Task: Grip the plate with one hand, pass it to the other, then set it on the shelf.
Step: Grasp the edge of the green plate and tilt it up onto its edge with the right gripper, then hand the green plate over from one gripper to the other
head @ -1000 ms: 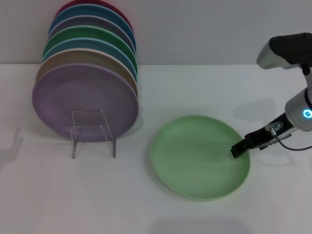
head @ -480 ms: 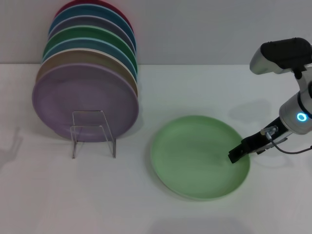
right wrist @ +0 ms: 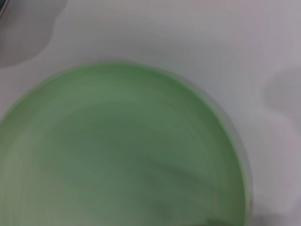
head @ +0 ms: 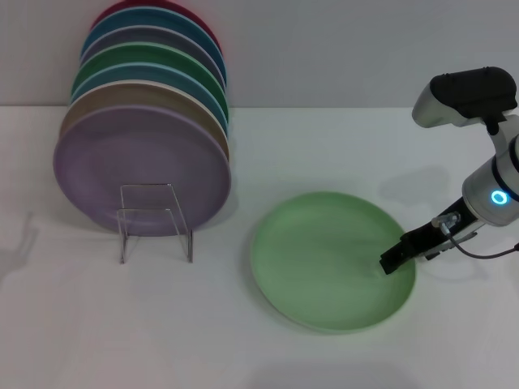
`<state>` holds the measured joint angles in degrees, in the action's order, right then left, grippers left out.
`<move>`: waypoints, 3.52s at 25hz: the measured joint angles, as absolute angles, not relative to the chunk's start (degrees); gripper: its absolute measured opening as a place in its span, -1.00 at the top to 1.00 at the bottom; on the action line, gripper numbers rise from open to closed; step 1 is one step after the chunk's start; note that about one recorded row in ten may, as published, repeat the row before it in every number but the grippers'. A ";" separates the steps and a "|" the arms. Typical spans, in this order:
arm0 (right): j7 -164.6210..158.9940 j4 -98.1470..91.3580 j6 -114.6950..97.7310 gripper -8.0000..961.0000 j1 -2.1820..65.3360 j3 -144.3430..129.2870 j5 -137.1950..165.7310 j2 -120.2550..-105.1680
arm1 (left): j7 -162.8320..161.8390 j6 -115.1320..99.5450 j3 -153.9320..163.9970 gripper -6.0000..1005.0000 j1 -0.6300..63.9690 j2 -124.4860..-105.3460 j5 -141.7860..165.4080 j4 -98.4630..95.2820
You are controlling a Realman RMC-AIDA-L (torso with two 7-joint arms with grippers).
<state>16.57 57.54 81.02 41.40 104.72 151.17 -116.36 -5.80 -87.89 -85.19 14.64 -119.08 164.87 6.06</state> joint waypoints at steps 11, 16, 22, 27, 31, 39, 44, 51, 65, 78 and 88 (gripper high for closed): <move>16.20 56.85 80.68 -0.20 41.59 104.64 151.17 -116.37 | -5.80 -87.89 -85.16 -0.56 14.62 -119.08 164.98 6.06; 16.17 56.76 80.83 0.01 41.72 103.97 151.05 -116.50 | -5.80 -88.18 -85.08 -0.56 14.75 -119.08 164.98 6.06; 15.97 56.69 80.75 0.17 41.76 103.73 151.06 -116.64 | -5.80 -88.18 -85.07 -0.56 14.77 -119.09 164.97 6.06; 15.88 56.61 80.16 0.28 41.70 102.83 151.07 -116.80 | -5.80 -88.00 -85.08 -0.56 14.77 -119.08 164.97 6.06; 15.77 56.59 79.68 0.54 41.76 101.93 151.08 -116.81 | -5.80 -87.91 -85.08 -0.56 14.77 -119.08 164.95 6.06; 16.37 58.99 80.34 0.86 41.10 101.16 150.66 -117.09 | -5.80 -87.88 -85.08 -0.56 14.81 -119.00 164.68 6.06; 18.96 64.01 80.74 0.87 38.97 100.81 150.59 -118.41 | -5.80 -88.06 -85.08 -0.56 15.00 -119.00 164.60 6.06; 22.23 69.10 81.27 0.91 36.34 100.41 146.95 -118.88 | -5.80 -88.31 -85.14 -0.56 15.04 -118.99 164.58 6.10; 29.13 81.21 81.22 0.94 31.53 100.91 137.80 -118.91 | -5.59 -88.44 -85.60 -0.56 14.57 -119.00 164.53 8.26; 38.16 95.06 77.58 0.94 24.95 104.25 121.96 -119.00 | -5.67 -88.78 -85.67 -0.56 14.34 -118.97 164.54 8.64; 49.58 94.84 71.86 0.93 19.87 106.49 106.80 -119.09 | -5.64 -88.95 -85.69 -0.56 14.22 -118.90 164.51 8.99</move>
